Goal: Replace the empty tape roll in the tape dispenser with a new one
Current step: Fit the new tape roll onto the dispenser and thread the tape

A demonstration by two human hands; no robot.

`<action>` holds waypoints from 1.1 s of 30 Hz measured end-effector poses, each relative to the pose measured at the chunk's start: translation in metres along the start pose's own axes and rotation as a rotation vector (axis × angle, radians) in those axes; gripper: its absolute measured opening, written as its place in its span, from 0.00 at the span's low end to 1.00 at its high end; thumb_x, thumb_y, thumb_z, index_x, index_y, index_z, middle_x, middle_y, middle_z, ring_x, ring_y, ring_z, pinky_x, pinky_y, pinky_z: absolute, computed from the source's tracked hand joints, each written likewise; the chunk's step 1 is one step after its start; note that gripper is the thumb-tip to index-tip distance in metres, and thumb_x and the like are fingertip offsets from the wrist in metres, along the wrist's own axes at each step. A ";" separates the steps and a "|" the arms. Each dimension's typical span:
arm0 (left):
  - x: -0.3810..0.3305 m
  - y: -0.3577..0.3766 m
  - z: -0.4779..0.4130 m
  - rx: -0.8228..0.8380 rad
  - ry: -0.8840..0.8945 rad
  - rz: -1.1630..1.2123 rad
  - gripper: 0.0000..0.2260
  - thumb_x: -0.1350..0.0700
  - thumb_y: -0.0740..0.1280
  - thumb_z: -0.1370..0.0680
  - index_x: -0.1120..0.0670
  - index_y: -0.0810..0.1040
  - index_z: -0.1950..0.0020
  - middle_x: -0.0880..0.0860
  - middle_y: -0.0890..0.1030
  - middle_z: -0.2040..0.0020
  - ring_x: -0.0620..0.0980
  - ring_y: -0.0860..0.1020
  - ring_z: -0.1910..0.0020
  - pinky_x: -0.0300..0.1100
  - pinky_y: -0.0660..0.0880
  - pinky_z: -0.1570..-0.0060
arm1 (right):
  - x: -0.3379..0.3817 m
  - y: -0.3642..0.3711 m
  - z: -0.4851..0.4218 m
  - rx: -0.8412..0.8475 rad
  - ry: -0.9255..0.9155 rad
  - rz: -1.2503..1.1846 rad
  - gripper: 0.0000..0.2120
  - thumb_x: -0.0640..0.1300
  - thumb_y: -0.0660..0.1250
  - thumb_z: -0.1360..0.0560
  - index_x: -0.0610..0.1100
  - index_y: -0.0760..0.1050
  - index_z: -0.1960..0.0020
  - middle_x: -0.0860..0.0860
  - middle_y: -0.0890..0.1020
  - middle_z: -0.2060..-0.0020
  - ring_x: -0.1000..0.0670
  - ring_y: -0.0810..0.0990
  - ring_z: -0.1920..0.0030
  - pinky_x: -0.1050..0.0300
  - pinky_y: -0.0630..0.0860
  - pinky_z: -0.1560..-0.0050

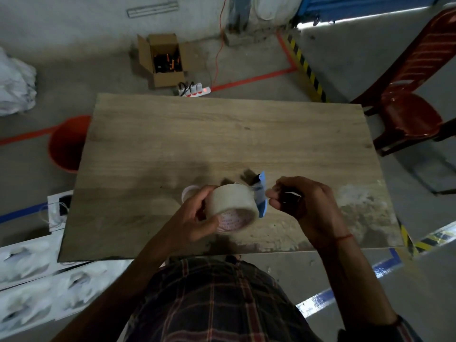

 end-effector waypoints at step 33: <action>0.011 0.027 -0.005 0.152 -0.390 0.354 0.14 0.66 0.56 0.18 0.55 0.77 0.57 0.42 0.83 0.70 0.35 0.81 0.67 0.29 0.76 0.65 | -0.029 0.057 -0.002 0.555 0.145 0.233 0.07 0.43 0.70 0.26 0.39 0.77 0.53 0.48 0.81 0.61 0.55 0.81 0.62 0.62 0.75 0.59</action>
Point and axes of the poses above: each hand's wrist, its own z-axis away from the middle knuckle, its own y-axis out of the palm, x = y × z, the point moved 7 cm from there along -z, towards the middle knuckle
